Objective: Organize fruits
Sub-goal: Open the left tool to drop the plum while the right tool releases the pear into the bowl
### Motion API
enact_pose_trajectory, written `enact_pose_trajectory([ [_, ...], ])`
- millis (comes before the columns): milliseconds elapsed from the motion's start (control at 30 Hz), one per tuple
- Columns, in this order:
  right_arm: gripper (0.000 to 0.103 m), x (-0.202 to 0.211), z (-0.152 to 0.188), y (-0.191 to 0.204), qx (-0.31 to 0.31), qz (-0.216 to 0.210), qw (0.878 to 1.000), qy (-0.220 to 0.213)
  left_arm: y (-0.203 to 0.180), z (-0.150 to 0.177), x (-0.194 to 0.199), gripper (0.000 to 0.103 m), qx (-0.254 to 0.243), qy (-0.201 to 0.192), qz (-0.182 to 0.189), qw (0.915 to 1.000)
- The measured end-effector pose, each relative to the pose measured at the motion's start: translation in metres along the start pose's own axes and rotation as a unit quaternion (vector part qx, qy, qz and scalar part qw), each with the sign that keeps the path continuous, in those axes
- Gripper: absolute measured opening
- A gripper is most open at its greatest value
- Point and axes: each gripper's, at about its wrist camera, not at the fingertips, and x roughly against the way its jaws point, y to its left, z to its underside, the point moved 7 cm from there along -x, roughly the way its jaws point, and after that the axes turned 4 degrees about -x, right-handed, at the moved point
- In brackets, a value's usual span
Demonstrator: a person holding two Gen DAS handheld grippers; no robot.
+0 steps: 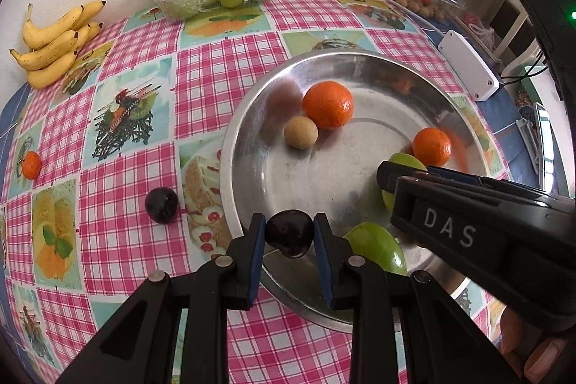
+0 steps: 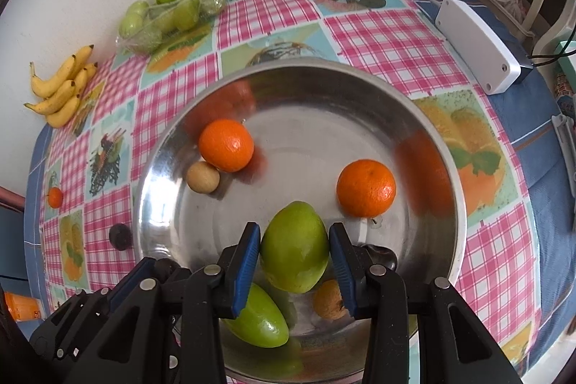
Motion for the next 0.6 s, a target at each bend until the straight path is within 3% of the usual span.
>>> enact_pose_trajectory([
  [100,0.043,-0.002,0.001,0.001,0.004,0.0,1.0,0.006,-0.002,0.001,0.0,0.029,-0.005,0.004,0.003,1.0],
  [233,0.045,0.0,0.0,0.003,0.013,0.004,1.0,0.002,-0.007,0.002,0.002,0.04,-0.011,0.009,0.018,0.9997],
  [367,0.049,0.008,-0.003,0.005,0.022,0.008,1.0,-0.008,-0.01,0.001,0.009,0.046,-0.023,0.003,0.009,0.9997],
  [600,0.049,0.03,-0.011,0.007,0.019,0.006,0.999,-0.041,0.007,-0.004,0.025,0.052,0.003,-0.007,0.002,1.0],
])
